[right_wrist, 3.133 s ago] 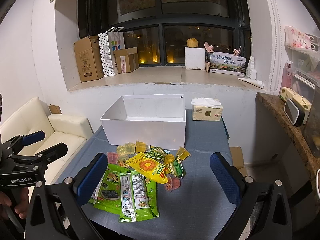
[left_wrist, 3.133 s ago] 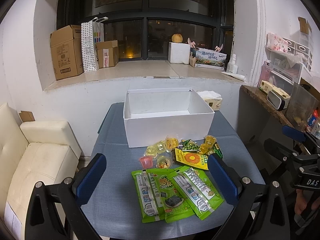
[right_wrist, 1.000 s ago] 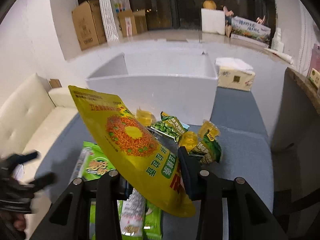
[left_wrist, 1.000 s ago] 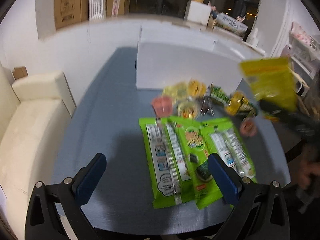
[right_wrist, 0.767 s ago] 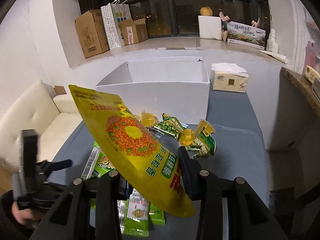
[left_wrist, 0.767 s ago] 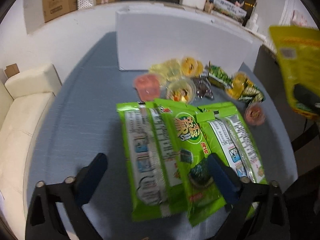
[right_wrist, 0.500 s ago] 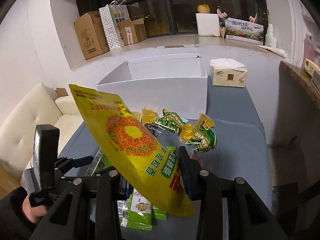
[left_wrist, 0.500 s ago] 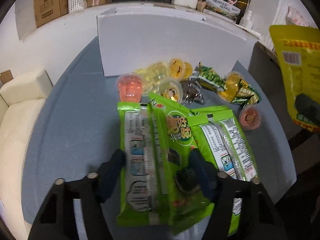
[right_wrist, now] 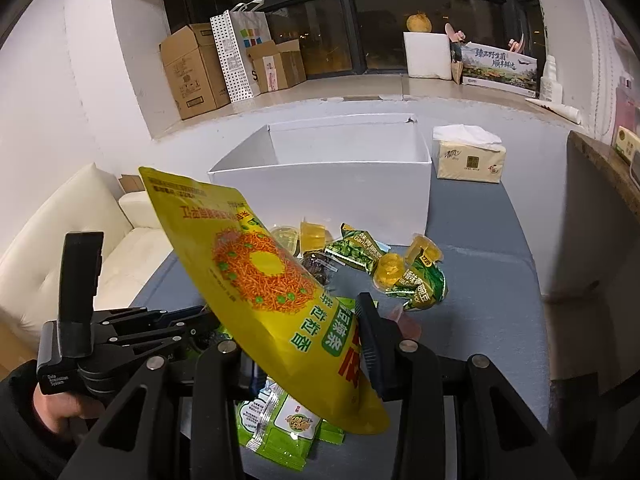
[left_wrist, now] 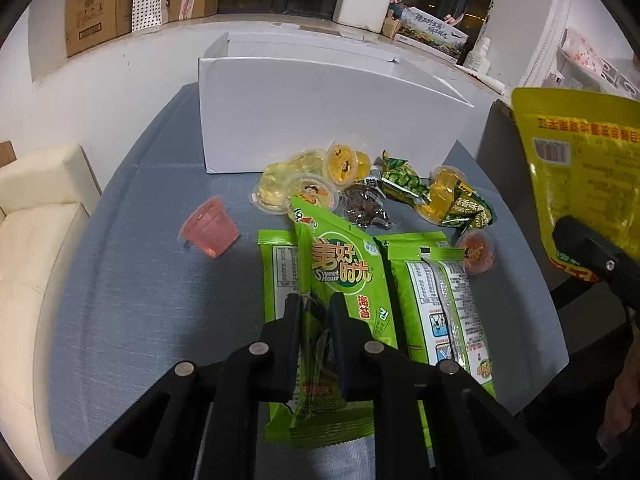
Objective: Organize snacks
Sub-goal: 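Grasp a green seaweed packet with the left gripper while the right carries the yellow bag into the box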
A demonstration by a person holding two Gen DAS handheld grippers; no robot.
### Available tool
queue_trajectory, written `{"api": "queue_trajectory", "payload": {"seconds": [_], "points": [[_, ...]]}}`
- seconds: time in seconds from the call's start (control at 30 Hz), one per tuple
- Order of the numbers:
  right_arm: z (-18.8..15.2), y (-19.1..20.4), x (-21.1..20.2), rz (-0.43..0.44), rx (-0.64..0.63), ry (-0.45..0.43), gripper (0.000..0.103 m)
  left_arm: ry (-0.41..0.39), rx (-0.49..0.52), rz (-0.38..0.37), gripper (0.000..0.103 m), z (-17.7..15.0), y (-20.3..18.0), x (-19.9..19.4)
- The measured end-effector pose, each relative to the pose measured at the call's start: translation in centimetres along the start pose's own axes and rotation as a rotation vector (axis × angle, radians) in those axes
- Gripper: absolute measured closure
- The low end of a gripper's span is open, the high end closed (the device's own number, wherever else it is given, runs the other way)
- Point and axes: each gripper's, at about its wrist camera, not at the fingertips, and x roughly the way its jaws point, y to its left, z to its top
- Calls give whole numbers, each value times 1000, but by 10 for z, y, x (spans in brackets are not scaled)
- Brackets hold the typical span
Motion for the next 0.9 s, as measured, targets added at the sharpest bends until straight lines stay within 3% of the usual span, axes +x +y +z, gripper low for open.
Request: {"api": "queue_trajectory", "payload": {"seconds": [0.57,0.9], "points": [[23,19,-11,24,-43,-60,61,-200,79,6,93,45,-17,-83],[98,7,7,22,-19,-115,61,-300,84,16,93,118,-10,-99]]}}
